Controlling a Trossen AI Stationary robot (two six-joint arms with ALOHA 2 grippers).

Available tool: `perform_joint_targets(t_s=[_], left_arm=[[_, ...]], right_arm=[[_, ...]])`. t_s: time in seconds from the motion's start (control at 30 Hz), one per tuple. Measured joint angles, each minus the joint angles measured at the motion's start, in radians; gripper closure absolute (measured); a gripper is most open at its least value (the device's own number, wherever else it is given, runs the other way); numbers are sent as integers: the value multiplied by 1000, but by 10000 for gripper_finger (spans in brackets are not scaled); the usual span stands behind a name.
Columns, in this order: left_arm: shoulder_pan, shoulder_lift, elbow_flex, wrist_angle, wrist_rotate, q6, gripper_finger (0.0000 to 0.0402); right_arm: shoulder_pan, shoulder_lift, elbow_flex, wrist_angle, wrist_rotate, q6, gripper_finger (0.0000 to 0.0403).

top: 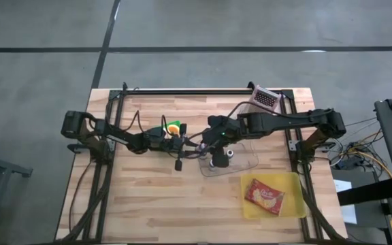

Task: Pick & Place Food Item
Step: Put the pink food coloring bottle into the transparent bin

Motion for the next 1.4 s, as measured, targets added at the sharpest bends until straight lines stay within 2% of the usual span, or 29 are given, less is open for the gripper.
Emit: perform_joint_targets(t_s=[1.4], left_arm=[[0, 1, 0, 11, -1, -1, 334]], right_arm=[[3, 1, 3, -12, 1, -23, 276]])
